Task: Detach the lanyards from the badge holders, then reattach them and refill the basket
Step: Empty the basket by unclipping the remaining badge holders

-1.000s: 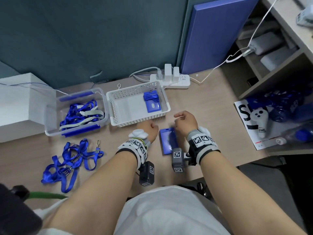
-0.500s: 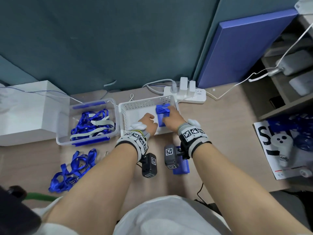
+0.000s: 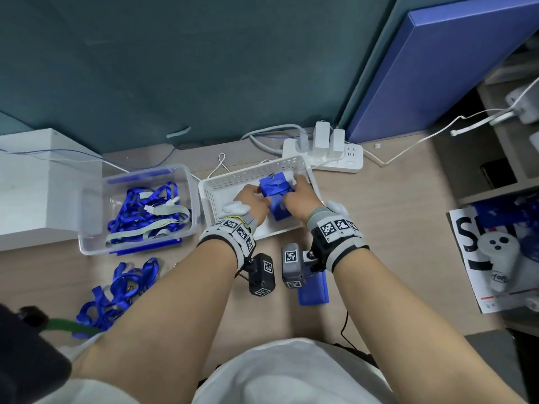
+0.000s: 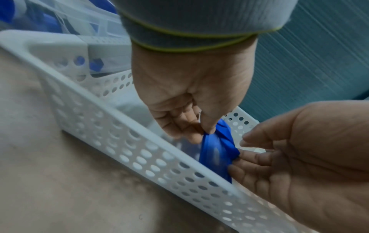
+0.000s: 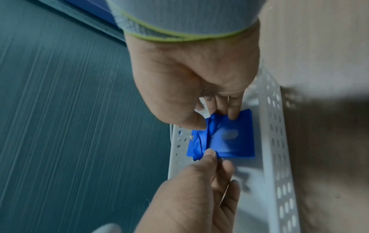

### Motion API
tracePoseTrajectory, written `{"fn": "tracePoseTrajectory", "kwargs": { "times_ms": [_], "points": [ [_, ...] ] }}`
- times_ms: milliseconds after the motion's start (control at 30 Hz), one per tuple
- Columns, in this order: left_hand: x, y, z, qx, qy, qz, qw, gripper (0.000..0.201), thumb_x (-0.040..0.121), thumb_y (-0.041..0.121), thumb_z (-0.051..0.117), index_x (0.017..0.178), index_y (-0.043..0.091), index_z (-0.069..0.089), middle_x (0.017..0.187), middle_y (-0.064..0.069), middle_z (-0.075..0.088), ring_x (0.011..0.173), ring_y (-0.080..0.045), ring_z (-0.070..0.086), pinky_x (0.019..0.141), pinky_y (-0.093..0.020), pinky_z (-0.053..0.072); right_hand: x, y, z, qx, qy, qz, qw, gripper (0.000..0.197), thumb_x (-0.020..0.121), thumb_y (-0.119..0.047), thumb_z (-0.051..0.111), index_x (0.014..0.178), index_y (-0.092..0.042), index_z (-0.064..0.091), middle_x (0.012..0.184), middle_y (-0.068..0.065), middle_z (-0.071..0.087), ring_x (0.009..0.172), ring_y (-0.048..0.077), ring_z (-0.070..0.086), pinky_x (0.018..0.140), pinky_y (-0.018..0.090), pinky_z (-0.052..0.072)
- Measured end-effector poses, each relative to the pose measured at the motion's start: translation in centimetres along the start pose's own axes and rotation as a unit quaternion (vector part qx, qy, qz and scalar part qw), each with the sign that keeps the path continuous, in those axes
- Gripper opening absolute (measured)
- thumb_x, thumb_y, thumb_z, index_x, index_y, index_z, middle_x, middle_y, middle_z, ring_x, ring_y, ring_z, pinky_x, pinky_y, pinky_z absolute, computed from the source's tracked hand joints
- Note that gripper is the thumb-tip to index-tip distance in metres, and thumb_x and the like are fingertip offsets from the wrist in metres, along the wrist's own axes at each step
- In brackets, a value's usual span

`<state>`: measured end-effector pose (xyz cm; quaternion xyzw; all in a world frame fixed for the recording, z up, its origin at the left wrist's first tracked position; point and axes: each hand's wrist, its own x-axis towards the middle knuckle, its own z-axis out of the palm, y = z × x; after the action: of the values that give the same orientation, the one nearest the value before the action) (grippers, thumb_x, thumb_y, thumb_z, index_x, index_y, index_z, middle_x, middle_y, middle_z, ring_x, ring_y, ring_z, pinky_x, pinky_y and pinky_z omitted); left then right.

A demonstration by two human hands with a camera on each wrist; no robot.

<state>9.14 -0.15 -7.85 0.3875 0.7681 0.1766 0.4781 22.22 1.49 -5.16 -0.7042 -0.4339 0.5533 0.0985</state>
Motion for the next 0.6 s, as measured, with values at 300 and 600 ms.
{"fn": "tracePoseTrajectory", "kwargs": {
  "times_ms": [300, 600],
  "points": [
    [-4.0, 0.4, -3.7, -0.046, 0.019, 0.091, 0.995, 0.006, 0.096, 0.016, 0.063, 0.094, 0.013, 0.058, 0.076, -0.002, 0.064, 0.069, -0.017, 0.067, 0.061, -0.011, 0.048, -3.9, -2.2, -0.4, 0.109, 0.017, -0.138, 0.984, 0.019, 0.104, -0.020, 0.047, 0.100, -0.019, 0.066, 0.093, 0.001, 0.067, 0.079, 0.016, 0.060, 0.074, 0.029, 0.047],
    [-10.9, -3.5, -6.3, -0.008, 0.096, 0.211, 0.973, 0.052, 0.085, 0.015, 0.068, 0.122, 0.045, 0.049, 0.100, 0.004, 0.056, 0.077, -0.014, 0.061, 0.060, -0.013, 0.043, -9.0, 0.0, 2.5, 0.129, -0.027, -0.142, 0.981, 0.018, 0.102, -0.016, 0.053, 0.095, -0.022, 0.069, 0.094, 0.006, 0.073, 0.082, 0.022, 0.067, 0.084, 0.040, 0.056]
  ]
}}
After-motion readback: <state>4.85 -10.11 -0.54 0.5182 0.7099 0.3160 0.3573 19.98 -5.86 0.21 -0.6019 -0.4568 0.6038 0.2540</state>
